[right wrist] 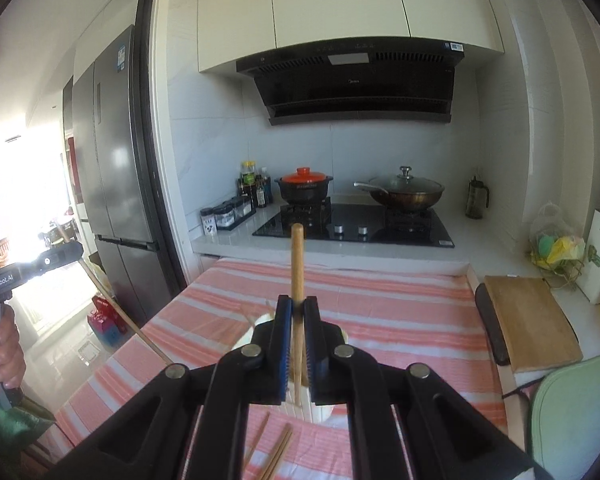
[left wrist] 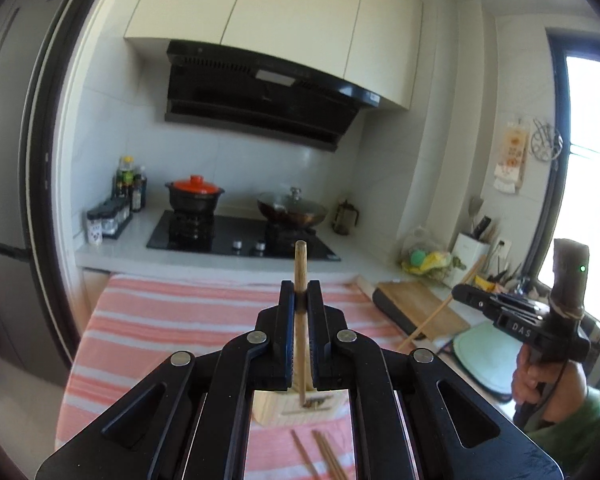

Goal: Organize utensils
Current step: 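Lift both chopsticks over the cream box while both tools open to drop them, then move both open tools back over the remaining chopsticks on the cloth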

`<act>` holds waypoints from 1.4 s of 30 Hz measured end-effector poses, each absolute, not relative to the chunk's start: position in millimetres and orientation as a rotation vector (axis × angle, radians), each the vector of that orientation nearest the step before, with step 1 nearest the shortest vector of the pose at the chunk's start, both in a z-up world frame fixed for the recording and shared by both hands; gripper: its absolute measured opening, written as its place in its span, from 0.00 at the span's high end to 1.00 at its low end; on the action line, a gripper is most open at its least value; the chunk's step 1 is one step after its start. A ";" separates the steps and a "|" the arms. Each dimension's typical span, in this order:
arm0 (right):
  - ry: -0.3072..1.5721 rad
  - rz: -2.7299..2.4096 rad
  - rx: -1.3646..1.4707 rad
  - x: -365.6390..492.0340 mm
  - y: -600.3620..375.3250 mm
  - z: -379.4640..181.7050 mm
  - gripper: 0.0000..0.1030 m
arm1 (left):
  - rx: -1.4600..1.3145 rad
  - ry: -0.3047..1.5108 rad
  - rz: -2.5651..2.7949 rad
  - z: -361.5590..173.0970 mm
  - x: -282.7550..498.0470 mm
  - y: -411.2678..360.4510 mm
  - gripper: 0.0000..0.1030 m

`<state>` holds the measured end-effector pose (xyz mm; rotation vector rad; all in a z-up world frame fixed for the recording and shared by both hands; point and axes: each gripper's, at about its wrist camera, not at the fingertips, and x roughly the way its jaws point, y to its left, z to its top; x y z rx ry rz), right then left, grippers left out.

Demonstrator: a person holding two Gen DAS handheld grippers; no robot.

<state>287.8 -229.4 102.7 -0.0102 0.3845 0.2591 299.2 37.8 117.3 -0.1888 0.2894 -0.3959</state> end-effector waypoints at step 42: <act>0.826 0.069 -0.063 206.7 -258.2 -176.3 0.50 | 0.021 0.919 -0.223 -182.6 261.5 -3.6 0.10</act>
